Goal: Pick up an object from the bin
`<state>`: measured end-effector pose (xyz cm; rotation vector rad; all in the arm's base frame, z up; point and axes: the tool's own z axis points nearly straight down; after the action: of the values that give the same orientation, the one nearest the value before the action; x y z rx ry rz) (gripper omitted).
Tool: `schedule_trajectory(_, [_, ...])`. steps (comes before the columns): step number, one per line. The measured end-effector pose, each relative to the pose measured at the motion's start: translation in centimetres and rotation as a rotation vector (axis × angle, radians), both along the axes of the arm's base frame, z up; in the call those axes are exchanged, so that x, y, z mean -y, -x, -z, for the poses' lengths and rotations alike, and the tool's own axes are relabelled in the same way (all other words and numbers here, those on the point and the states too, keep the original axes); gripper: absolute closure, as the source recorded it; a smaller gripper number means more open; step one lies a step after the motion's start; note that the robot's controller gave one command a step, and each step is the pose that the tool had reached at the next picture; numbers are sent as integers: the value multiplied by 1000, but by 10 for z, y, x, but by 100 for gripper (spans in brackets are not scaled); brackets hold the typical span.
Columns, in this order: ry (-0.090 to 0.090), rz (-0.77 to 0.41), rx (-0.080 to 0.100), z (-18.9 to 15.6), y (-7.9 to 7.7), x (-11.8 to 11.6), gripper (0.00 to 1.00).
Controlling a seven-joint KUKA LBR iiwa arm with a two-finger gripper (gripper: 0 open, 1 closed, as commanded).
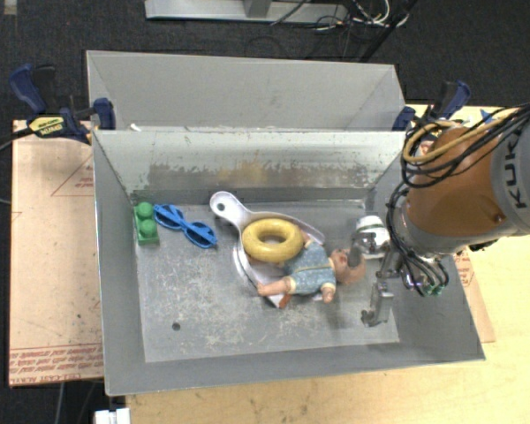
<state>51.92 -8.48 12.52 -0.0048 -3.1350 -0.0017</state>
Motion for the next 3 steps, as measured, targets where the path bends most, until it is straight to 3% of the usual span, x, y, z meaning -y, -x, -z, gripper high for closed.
schedule_trajectory(1, [1, -3, 7, -4, -2, 0, 0])
schedule_trajectory(2, [4, -2, 14, 26, -16, -21, 0])
schedule_trajectory(3, [4, 142, 28, 45, -29, -51, 100])
